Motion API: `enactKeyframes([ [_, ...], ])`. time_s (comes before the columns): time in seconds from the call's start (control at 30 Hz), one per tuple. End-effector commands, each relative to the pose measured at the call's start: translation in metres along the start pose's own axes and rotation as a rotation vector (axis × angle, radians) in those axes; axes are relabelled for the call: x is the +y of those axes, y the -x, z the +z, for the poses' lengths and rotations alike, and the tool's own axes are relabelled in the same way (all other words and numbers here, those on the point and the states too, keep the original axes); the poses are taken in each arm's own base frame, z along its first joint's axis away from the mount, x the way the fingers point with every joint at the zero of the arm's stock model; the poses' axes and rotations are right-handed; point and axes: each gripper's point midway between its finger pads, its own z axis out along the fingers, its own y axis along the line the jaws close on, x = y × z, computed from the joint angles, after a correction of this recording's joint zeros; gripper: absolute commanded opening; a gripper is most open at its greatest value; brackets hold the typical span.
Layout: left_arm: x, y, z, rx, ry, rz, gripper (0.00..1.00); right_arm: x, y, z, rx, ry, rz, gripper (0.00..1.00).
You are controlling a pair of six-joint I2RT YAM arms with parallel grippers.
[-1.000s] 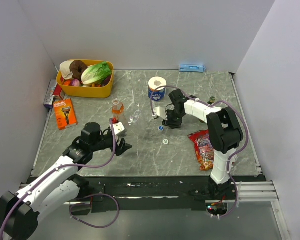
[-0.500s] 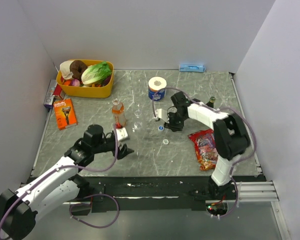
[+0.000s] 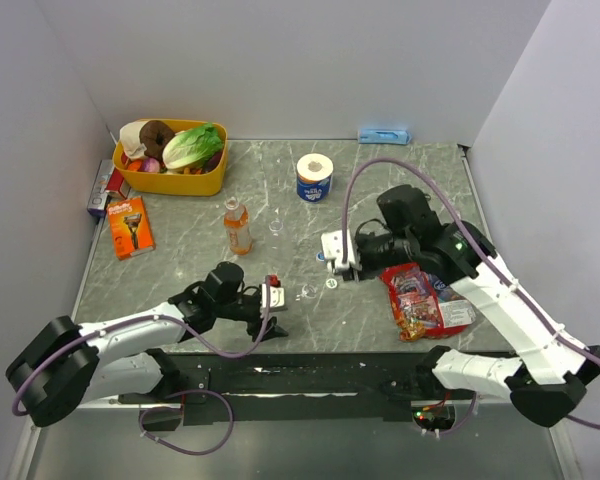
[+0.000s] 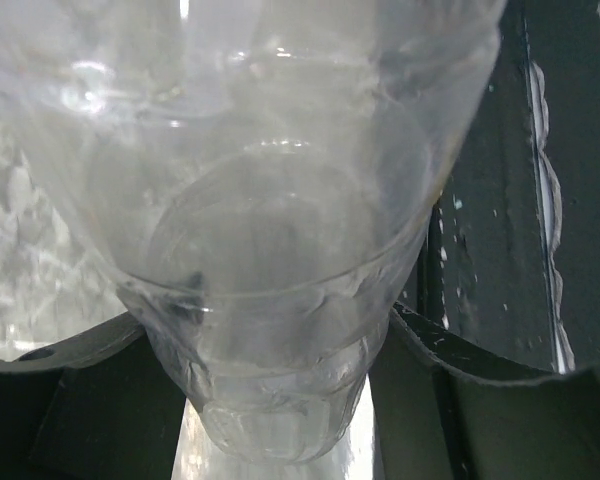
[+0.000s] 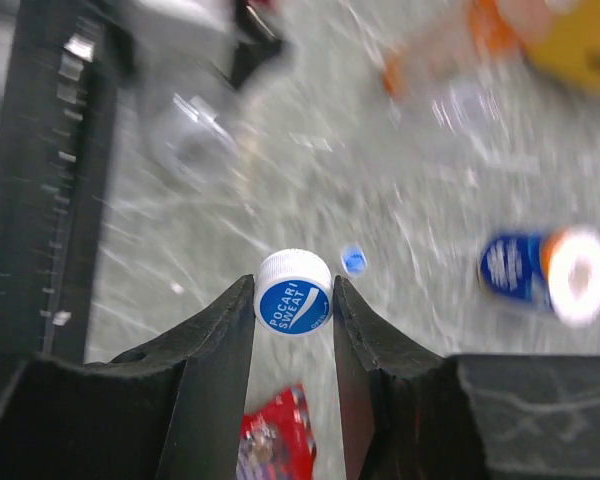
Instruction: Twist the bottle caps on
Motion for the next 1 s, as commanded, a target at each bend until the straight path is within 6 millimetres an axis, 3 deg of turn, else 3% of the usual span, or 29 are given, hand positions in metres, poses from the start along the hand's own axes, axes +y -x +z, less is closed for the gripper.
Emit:
enactKeyframes([
  [0.0,0.000,0.039,0.008,-0.157,-0.021,0.116,0.01,0.031,0.024,-0.002,-0.014,0.132,-0.039,0.28],
  [0.17,-0.002,0.037,0.007,-0.176,-0.018,0.130,0.01,0.046,0.027,0.011,-0.008,0.230,-0.132,0.29],
  [0.57,-0.003,0.034,0.004,-0.199,0.004,0.148,0.01,0.036,0.052,0.027,-0.061,0.287,-0.224,0.29],
  [0.73,-0.002,0.036,0.003,-0.203,0.016,0.157,0.01,0.054,0.046,0.032,-0.042,0.388,-0.299,0.29],
  [0.97,-0.001,0.036,0.002,-0.211,0.024,0.183,0.01,0.055,0.043,0.042,-0.016,0.401,-0.323,0.30],
])
